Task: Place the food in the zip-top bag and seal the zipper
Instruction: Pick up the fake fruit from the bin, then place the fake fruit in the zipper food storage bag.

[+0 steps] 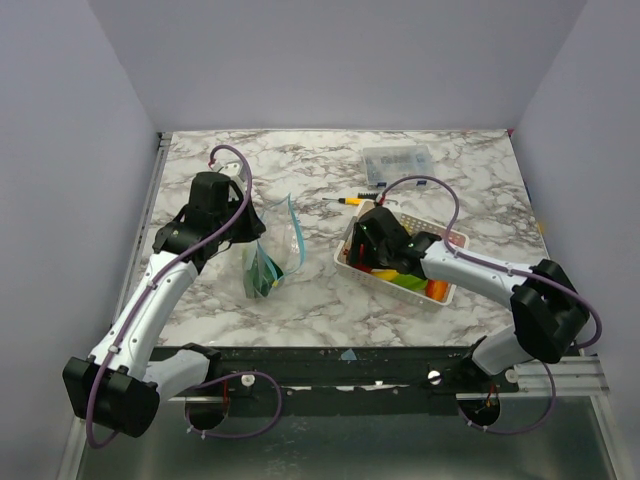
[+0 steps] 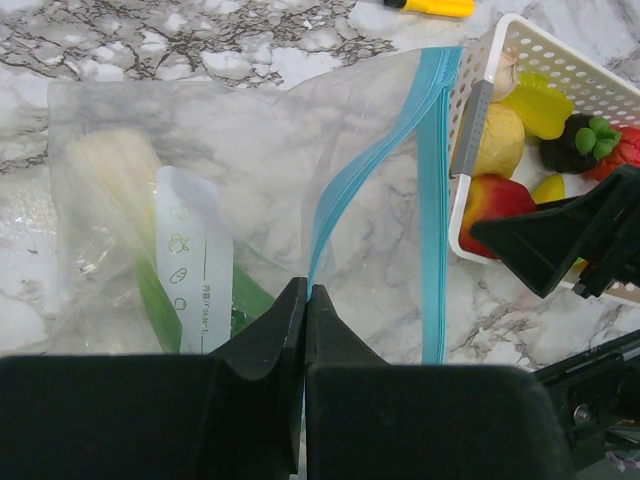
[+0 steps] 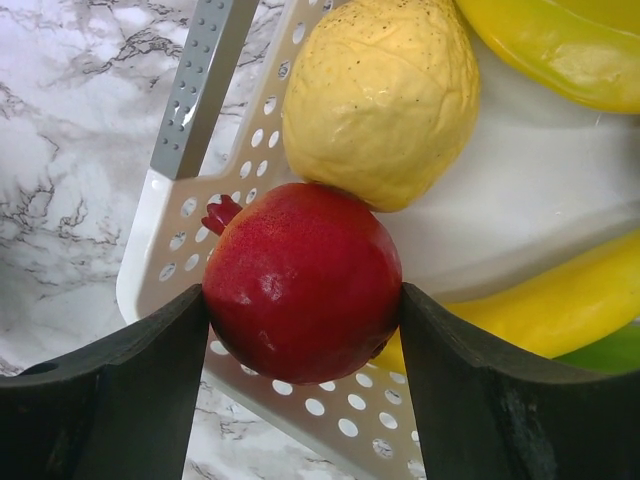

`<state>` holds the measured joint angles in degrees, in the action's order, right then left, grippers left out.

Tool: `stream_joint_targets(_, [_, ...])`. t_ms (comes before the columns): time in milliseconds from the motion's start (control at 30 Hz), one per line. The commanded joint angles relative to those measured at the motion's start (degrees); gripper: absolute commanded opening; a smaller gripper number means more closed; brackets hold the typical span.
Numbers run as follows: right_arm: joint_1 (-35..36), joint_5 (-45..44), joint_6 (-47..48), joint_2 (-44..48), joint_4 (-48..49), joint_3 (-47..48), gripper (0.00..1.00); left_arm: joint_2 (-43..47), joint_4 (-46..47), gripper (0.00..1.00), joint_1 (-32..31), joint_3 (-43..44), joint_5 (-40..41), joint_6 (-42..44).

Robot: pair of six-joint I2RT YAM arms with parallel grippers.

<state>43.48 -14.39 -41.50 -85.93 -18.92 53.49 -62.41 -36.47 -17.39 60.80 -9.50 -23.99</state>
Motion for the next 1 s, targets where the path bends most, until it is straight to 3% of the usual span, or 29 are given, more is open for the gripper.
stream_joint_targets(0, [-0.17,-0.66,0.70,2.45,-1.15,0.89,0.48,1.08,1.24,0.00,-0.31,-0.33,-1.45,0.17])
stream_joint_targets(167, [-0.18,-2.52,2.37,6.48,-3.98,2.00,0.27,1.16,1.27,0.00,-0.29,-0.57,-1.23,0.25])
stream_joint_targets(367, [-0.18,-1.13,6.56,11.00,-5.61,4.82,0.08,1.56,0.01,0.00,-0.28,0.82,-2.37,0.00])
stream_joint_targets(533, [3.01,5.83,10.19,15.21,0.72,5.93,0.06,2.96,-2.77,0.00,-0.32,3.11,-3.29,-0.79])
stream_joint_targets(667, [11.25,5.52,14.43,16.95,6.27,8.04,0.06,3.96,-4.83,0.00,-0.29,4.71,-3.69,-1.41])
stream_joint_targets(800, [19.48,5.58,19.29,15.34,10.67,11.39,0.07,4.58,-6.06,0.00,-0.28,5.63,-4.04,-1.76])
stream_joint_targets(967, [20.98,6.84,20.26,10.97,13.38,14.89,0.08,4.69,-7.37,0.00,-0.31,6.74,-4.12,-2.41])
